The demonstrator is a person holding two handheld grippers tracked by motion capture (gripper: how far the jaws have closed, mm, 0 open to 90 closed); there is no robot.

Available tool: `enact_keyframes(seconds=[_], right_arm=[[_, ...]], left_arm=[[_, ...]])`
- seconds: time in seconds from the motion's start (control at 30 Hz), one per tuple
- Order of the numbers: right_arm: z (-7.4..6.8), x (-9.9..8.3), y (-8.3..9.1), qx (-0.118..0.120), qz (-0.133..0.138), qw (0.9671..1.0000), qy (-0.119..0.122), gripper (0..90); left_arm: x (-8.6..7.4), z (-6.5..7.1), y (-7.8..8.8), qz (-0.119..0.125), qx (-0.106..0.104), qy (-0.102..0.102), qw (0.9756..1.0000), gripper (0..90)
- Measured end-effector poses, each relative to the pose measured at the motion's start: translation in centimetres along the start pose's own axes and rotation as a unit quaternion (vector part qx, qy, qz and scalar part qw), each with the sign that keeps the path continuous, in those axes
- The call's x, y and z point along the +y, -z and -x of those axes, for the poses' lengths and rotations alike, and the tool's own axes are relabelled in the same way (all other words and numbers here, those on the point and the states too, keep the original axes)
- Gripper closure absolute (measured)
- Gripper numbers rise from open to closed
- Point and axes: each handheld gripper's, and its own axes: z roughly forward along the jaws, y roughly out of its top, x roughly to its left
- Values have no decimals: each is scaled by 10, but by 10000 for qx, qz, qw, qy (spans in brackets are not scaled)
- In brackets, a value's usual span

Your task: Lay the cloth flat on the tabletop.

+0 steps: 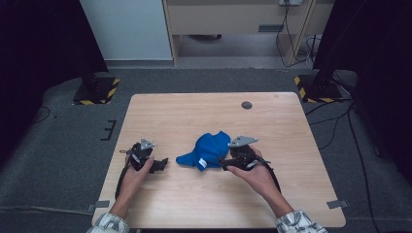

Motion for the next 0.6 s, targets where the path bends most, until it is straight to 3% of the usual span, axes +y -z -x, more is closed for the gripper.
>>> enact_keyframes(seconds=[0.13, 0.5, 0.6], right_arm=[[-1, 1, -1, 61, -13, 10000, 51, 411], [0, 7, 1, 53, 67, 9998, 151, 618], [1, 7, 1, 88, 61, 9998, 141, 652]], left_arm=[[1, 6, 4, 15, 138, -169, 9998, 54], [8, 37, 25, 376, -157, -245, 9989, 109], [11, 46, 29, 489, -256, -180, 9983, 122]])
